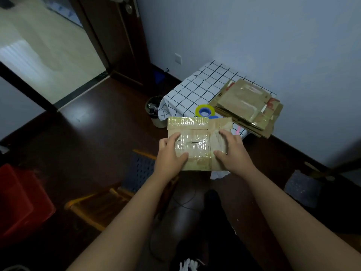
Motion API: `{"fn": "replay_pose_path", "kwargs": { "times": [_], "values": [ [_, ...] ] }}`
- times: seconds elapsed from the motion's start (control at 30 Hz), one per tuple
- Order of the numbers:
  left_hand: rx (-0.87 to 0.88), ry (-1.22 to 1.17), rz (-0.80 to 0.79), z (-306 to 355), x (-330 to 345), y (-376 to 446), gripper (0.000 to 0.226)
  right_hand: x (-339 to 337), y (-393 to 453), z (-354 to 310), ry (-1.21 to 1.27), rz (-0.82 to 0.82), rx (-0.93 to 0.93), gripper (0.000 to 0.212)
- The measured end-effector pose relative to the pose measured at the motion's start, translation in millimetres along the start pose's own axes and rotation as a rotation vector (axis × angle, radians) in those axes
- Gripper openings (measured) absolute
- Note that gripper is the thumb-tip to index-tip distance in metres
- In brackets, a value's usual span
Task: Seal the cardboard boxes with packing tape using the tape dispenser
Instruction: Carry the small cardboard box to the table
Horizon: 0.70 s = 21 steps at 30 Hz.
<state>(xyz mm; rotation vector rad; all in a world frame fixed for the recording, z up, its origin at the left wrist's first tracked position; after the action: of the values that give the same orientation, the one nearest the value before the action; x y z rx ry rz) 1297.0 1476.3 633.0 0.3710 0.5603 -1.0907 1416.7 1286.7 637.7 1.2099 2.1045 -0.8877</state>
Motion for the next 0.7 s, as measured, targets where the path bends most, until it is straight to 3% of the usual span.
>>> {"fn": "replay_pose_path", "kwargs": {
  "times": [0.43, 0.7],
  "values": [
    [-0.065, 0.085, -0.04, 28.2, 64.7, 209.7, 0.07, -59.5, 206.4, 28.4, 0.097, -0.047, 0.002, 0.066],
    [-0.07, 0.109, -0.025, 41.0, 65.9, 275.0, 0.068, -80.4, 281.5, 20.9, 0.161, -0.074, -0.023, 0.066]
  ]
}}
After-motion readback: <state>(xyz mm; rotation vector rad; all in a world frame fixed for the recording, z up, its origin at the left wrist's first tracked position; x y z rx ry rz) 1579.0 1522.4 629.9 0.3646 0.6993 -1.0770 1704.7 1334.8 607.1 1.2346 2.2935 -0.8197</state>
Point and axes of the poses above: each hand's wrist, its own y-axis towards the middle knuckle, its own x-axis out of the palm, z = x × y, the point moved 6 cm from there along y, towards the middle knuckle, and after that the axes turned 9 degrees about x, right-handed, at the moved point
